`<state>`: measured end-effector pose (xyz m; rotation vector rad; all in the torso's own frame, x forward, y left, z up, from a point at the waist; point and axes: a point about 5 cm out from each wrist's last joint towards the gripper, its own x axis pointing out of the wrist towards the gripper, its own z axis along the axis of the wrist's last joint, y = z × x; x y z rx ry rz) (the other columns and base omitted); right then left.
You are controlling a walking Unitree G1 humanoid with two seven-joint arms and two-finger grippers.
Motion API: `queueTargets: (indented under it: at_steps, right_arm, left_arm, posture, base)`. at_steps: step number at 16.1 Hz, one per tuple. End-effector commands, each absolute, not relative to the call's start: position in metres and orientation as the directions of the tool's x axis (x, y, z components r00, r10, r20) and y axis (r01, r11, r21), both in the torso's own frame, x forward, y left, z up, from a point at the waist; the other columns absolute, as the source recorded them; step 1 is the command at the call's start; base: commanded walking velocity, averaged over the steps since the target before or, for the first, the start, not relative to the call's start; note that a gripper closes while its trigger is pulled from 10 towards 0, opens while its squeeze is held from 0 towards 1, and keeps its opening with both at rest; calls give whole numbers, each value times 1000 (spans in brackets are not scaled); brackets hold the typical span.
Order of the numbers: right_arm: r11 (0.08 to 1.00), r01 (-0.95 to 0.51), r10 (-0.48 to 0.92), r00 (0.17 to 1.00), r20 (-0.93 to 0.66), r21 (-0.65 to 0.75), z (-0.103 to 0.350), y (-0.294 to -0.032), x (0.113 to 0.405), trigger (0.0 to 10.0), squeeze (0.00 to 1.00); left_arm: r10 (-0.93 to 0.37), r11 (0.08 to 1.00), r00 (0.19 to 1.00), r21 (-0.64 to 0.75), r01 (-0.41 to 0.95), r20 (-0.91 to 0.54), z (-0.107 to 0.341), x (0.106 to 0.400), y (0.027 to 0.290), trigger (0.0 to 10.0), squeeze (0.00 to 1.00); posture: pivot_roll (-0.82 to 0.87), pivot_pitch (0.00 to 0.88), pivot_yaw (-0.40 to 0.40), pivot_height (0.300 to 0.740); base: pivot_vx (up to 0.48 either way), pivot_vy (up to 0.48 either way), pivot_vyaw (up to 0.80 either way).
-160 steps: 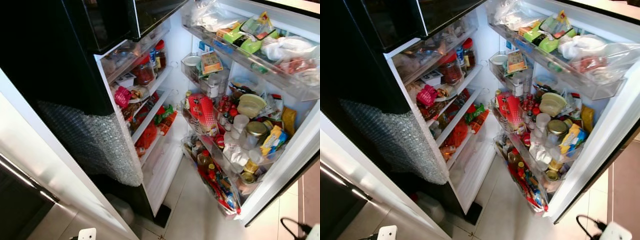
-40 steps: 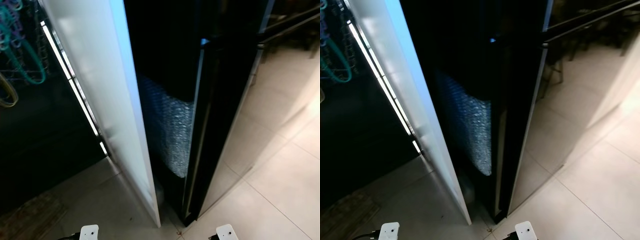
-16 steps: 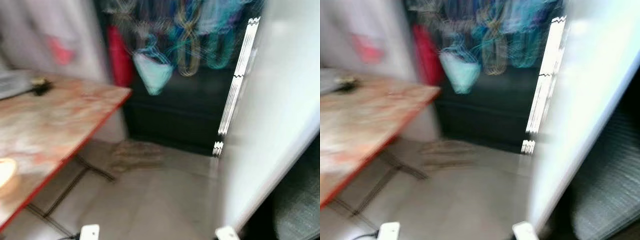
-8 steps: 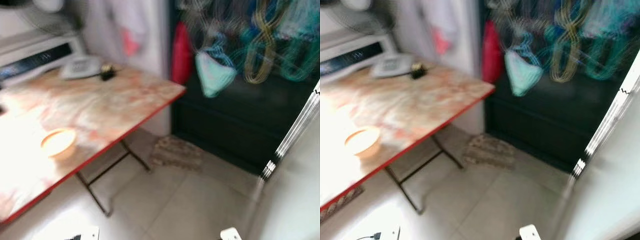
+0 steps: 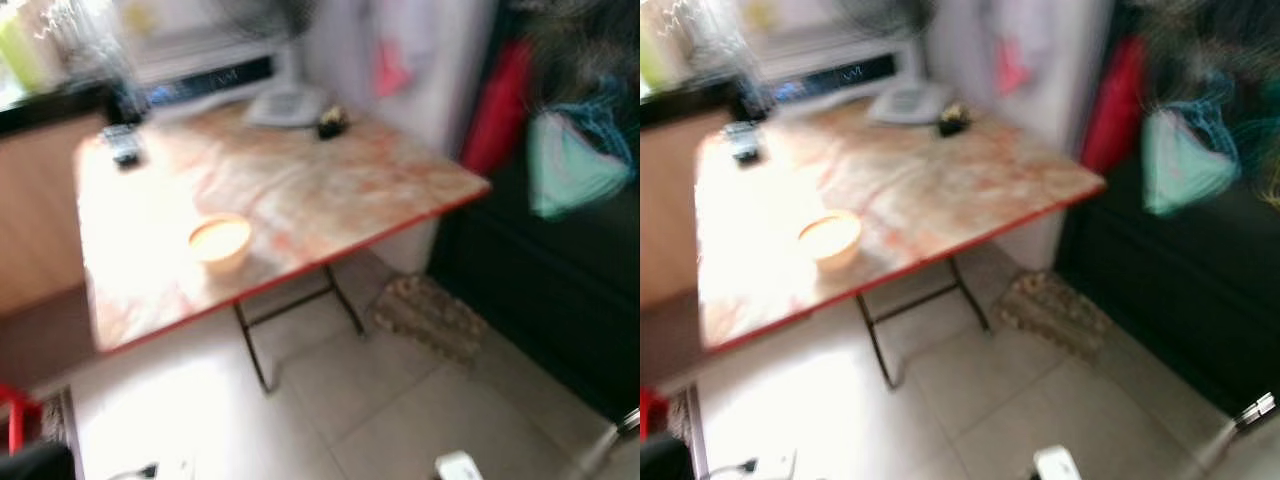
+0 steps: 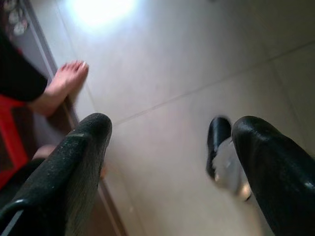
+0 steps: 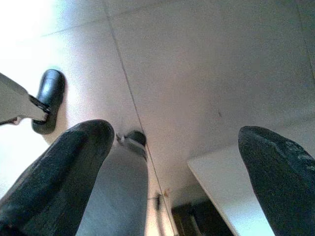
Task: Restocking fridge
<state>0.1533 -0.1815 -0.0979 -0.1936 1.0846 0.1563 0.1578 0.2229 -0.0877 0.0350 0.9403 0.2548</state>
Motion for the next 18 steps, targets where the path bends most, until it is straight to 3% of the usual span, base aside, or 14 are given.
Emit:
queueTargets:
  at_steps: [1,3,7,12,18]
  right_arm:
    - [975,-208,25,438,-899,-74,-101,-183,144,10000,0]
    - [974,-212,25,435,-900,-75,-102,-184,143,10000,0]
    - [973,-218,28,436,-900,-76,-102,-185,142,10000,0]
    - [972,-218,23,438,-899,-82,-101,-187,142,10000,0]
    - [971,-221,18,441,-897,-89,-100,-190,144,10000,0]
  left_arm:
    - [241,967,586,139,-214,-774,-85,162,222,10000,0]
    - [255,966,770,123,-226,-585,-55,207,229,10000,0]
    - [214,969,902,197,-148,-375,-27,233,219,10000,0]
    - [132,964,977,249,-88,-165,1,242,210,10000,0]
    - [66,968,991,234,-92,117,62,266,199,10000,0]
  posture:
    - [-59,0,35,740]
    - [-51,0,34,740]
    - [-39,0,25,740]
    - [-34,0,14,740]
    - [-15,0,3,740]
  base:
    - [0,0,0]
    - [0,0,0]
    - [0,0,0]
    - [0,0,0]
    - [0,0,0]
